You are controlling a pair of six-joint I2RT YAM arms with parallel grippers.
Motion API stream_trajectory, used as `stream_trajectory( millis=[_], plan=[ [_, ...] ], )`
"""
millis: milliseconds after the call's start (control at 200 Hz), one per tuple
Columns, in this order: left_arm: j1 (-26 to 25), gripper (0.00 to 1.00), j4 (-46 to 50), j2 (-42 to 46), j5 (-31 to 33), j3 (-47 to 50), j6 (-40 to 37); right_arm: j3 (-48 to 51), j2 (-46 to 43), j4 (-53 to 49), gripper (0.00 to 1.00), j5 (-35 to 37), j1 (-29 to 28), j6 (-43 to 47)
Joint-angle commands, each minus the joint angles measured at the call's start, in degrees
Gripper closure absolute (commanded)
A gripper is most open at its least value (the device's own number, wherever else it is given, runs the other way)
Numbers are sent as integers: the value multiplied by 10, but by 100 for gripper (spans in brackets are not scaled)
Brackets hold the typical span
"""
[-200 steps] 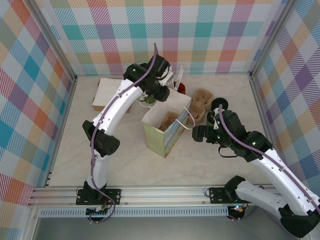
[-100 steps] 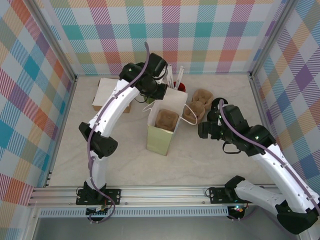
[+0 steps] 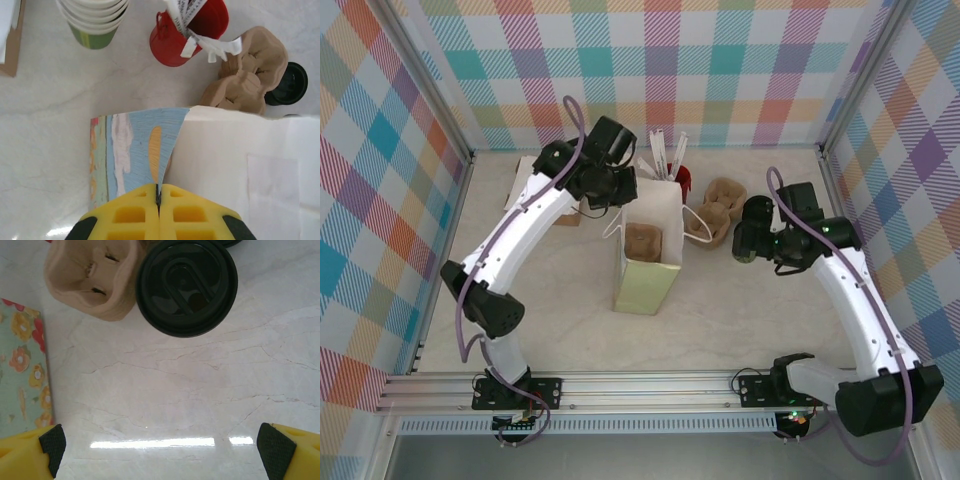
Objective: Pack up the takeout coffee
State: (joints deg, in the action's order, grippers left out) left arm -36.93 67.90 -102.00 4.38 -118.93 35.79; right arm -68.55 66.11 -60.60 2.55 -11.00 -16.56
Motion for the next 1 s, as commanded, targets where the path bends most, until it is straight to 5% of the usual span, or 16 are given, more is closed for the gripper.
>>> stream_trajectory(
  millis=[0, 455, 645, 820, 995],
  plan=[
    [5, 100, -97, 63, 21, 62, 111, -2, 16, 13, 0, -22, 17, 24],
    [4, 100, -156, 163, 83, 216, 267, -3, 115, 19, 0, -4, 22, 68],
    [5, 100, -171, 175, 80, 240, 270, -16, 154, -2, 0, -9, 22, 80],
    [6, 74, -166, 189, 79, 252, 253, -21, 173, -12, 0, -10, 22, 86],
    [8, 59, -144, 209, 87, 252, 215, -24, 190, -17, 0, -9, 22, 89]
  ],
)
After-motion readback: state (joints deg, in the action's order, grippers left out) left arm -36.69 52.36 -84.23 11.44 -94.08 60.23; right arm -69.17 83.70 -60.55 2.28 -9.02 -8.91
